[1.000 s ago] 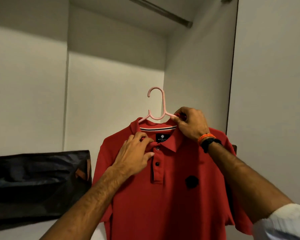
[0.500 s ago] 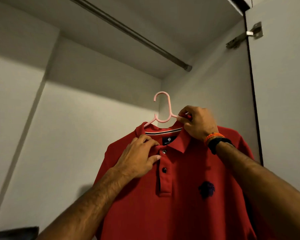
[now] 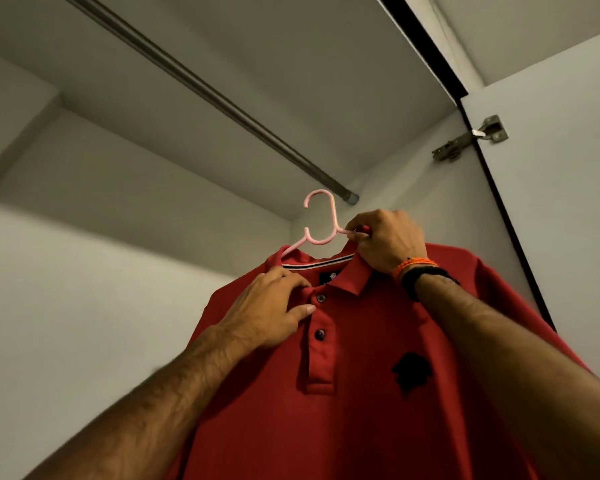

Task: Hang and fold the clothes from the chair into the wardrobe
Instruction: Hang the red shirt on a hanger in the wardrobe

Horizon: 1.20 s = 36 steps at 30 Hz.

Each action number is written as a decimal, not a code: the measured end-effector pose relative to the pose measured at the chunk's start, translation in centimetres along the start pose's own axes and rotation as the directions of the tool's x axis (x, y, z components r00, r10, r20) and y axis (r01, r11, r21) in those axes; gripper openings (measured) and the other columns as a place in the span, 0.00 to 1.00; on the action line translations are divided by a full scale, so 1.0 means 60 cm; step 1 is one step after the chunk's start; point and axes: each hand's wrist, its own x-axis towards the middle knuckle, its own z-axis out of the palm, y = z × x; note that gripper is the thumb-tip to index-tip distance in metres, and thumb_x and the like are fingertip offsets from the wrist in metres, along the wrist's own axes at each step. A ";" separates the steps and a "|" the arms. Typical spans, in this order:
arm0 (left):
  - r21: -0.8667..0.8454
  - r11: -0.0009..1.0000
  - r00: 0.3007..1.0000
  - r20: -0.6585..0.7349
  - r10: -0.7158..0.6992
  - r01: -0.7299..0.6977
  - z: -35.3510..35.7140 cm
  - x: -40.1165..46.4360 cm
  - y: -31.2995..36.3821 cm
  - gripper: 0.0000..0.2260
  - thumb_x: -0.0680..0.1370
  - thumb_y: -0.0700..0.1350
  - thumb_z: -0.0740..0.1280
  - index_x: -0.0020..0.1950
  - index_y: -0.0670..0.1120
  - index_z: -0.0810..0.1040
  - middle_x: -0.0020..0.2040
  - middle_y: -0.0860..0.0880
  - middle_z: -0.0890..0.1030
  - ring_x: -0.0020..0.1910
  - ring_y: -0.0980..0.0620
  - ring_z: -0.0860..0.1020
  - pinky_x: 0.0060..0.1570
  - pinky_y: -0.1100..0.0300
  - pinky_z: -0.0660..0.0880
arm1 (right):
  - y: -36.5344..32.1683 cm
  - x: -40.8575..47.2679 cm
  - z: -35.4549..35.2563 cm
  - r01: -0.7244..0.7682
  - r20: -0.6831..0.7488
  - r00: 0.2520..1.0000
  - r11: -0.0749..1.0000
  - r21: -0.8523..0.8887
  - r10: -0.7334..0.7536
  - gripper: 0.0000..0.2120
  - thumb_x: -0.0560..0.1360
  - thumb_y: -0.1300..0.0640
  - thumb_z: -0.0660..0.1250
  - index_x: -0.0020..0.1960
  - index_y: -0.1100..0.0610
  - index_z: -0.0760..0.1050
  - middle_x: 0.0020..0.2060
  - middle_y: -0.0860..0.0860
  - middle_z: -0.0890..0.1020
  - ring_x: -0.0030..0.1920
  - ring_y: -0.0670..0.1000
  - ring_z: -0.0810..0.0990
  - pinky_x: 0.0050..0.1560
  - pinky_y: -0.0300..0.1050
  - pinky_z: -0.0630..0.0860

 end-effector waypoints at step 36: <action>0.022 1.000 0.996 -0.092 -0.014 0.016 0.113 0.297 -0.080 0.21 0.76 0.55 0.70 0.68 0.54 0.74 0.65 0.52 0.75 0.64 0.52 0.73 0.65 0.55 0.70 | 0.105 0.276 0.131 0.002 -0.132 0.991 0.978 -0.210 -0.031 0.08 0.74 0.52 0.70 0.52 0.51 0.82 0.45 0.55 0.81 0.45 0.59 0.80 0.45 0.50 0.79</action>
